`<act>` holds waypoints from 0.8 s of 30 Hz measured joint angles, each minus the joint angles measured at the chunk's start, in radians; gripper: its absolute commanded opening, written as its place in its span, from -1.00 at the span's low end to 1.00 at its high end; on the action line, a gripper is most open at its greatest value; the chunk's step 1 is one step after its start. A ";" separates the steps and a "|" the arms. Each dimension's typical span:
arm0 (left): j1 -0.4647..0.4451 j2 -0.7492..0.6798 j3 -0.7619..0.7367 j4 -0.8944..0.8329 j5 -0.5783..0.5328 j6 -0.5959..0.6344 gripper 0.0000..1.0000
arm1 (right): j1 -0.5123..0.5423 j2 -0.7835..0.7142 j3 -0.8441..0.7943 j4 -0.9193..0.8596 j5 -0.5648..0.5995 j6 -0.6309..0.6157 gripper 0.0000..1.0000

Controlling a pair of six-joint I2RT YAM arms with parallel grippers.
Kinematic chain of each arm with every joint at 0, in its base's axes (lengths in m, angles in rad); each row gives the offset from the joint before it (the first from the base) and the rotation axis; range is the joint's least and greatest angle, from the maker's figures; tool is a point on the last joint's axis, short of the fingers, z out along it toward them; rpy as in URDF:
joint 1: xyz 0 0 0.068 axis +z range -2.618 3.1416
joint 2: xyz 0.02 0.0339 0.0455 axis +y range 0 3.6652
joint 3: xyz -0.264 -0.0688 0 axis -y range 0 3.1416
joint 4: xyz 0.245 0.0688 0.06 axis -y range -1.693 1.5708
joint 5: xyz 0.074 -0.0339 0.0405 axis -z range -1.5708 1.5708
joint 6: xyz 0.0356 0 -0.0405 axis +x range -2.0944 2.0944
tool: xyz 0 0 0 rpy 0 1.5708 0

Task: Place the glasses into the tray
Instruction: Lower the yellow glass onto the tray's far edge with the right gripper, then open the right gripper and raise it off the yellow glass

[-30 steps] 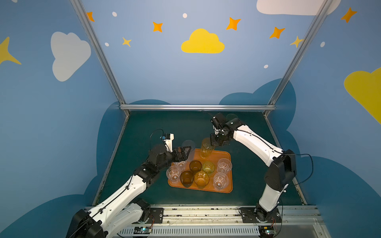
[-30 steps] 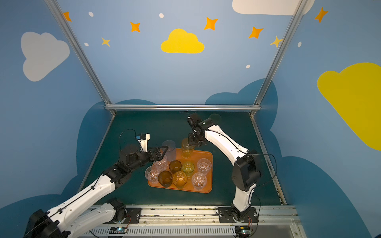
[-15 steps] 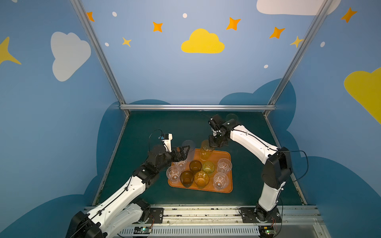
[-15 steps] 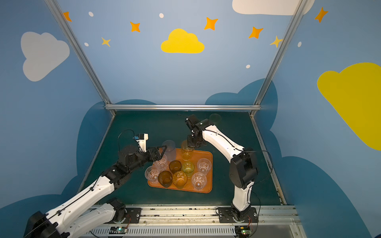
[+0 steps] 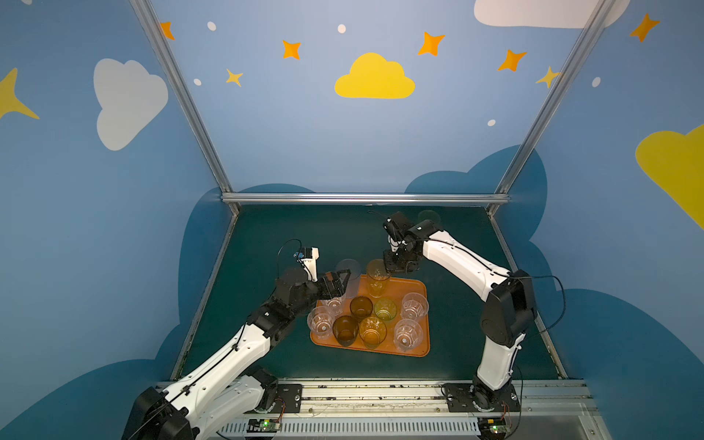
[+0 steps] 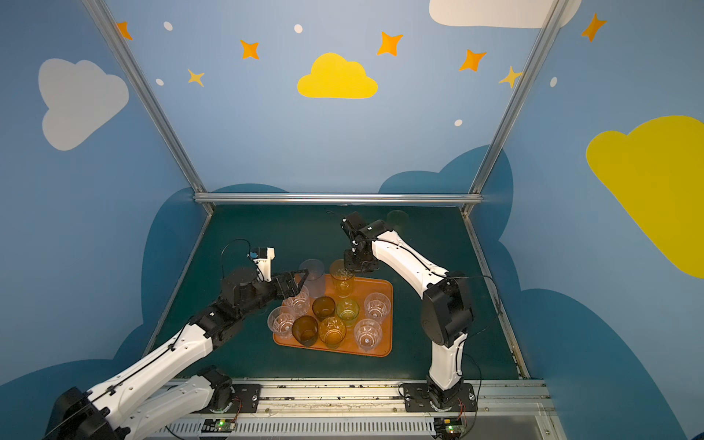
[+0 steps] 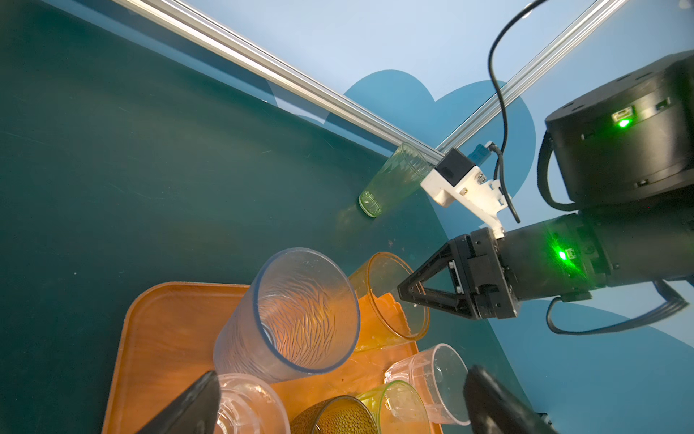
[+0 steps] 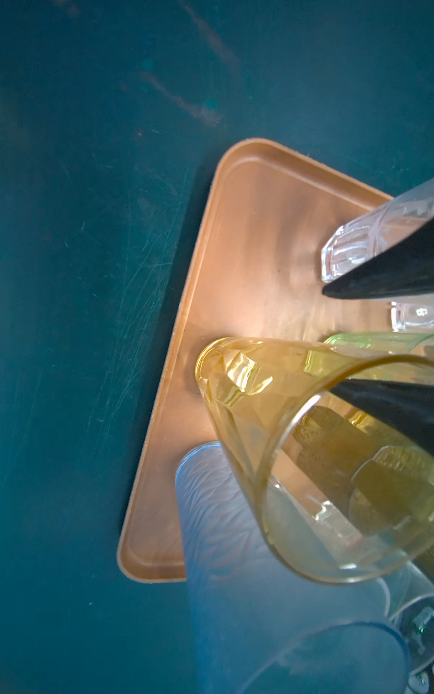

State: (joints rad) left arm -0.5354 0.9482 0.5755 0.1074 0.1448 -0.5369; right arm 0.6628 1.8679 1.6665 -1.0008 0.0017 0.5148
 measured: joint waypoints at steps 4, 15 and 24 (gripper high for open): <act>0.000 0.000 0.000 0.000 0.000 0.000 1.00 | 0.000 0.000 0.000 0.001 0.000 -0.001 0.22; 0.000 -0.028 0.000 0.001 -0.007 0.000 1.00 | -0.017 -0.083 0.000 0.010 0.021 0.005 0.62; 0.000 -0.030 -0.013 0.001 -0.019 -0.001 1.00 | -0.079 -0.220 0.003 0.060 0.042 0.002 0.63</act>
State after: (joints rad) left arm -0.5354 0.9184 0.5625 0.1085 0.1261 -0.5377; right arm 0.5838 1.6474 1.6699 -0.9413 0.0437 0.5163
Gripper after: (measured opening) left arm 0.998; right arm 0.816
